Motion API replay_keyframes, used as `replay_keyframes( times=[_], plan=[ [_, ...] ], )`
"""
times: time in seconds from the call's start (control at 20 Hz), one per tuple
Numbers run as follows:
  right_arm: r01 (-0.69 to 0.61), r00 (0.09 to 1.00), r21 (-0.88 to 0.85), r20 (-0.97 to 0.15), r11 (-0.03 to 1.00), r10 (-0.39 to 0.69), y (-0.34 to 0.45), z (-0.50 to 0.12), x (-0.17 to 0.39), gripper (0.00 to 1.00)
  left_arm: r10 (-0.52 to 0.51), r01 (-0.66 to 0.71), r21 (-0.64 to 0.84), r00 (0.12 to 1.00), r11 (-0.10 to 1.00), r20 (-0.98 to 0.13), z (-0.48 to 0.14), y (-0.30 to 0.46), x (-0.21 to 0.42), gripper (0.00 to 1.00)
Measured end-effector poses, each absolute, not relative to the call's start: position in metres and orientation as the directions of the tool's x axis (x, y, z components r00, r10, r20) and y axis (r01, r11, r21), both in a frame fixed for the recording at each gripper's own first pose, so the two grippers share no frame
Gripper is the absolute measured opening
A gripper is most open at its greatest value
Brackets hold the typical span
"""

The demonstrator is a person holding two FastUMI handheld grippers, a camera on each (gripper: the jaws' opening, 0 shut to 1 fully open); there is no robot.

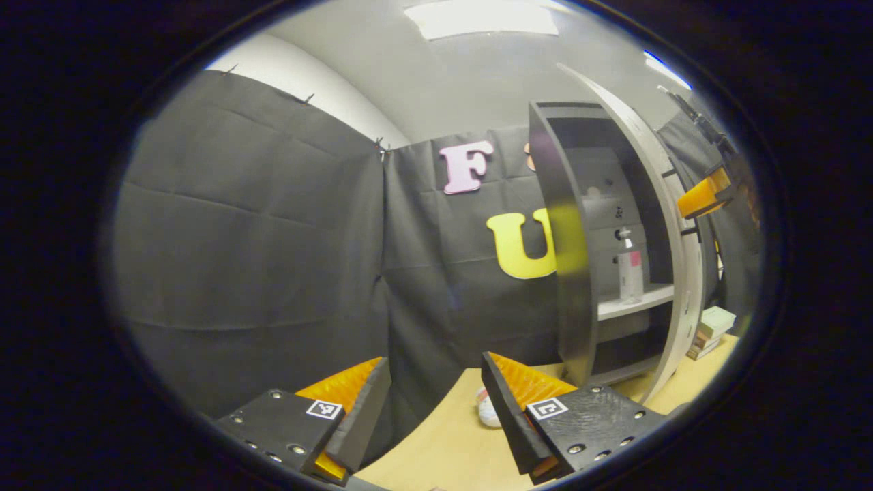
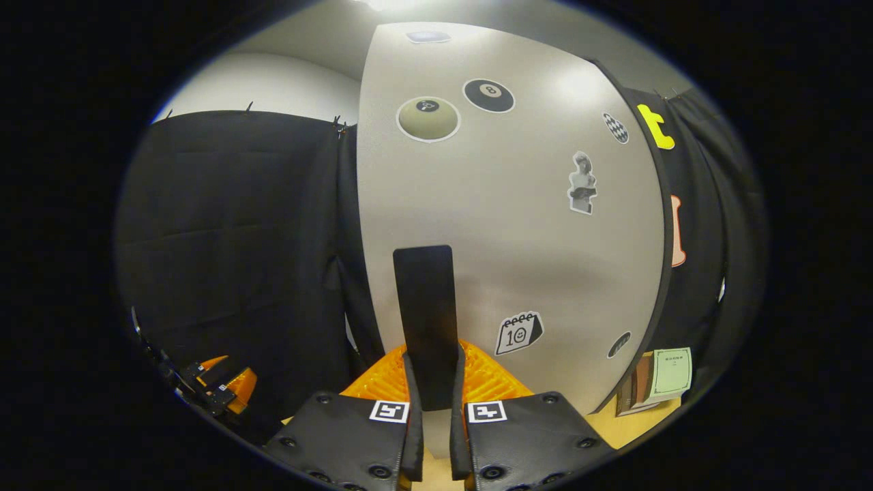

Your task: Open the cabinet door with the right hand, grasp the bottle in the cabinet with the left hand and place it on the coaster, then close the cabinet door with the right hand.

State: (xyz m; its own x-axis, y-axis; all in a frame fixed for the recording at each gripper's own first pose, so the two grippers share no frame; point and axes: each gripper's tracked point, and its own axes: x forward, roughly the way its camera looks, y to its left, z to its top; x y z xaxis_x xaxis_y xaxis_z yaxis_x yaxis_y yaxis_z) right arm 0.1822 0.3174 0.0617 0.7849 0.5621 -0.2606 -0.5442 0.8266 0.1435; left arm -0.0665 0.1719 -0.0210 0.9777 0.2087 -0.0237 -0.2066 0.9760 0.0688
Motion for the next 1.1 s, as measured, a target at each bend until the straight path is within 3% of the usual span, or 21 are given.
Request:
replay_keyframes(
  times=[0.55, 1.1],
  plan=[
    [-0.62, 0.719, 0.167, -0.271, 0.767, 0.64, 0.314, 0.064, 0.198, 0.17, 0.033, -0.032, 0.038, 0.999, 0.999, -0.012, -0.006, 0.014, -0.024, 0.82],
    [-0.566, 0.774, 0.131, -0.255, 0.814, 0.579, 0.285, 0.067, 0.2, 0.17, -0.105, 0.105, 0.047, 0.994, 0.993, 0.002, 0.01, -0.095, -0.011, 0.82]
  ],
)
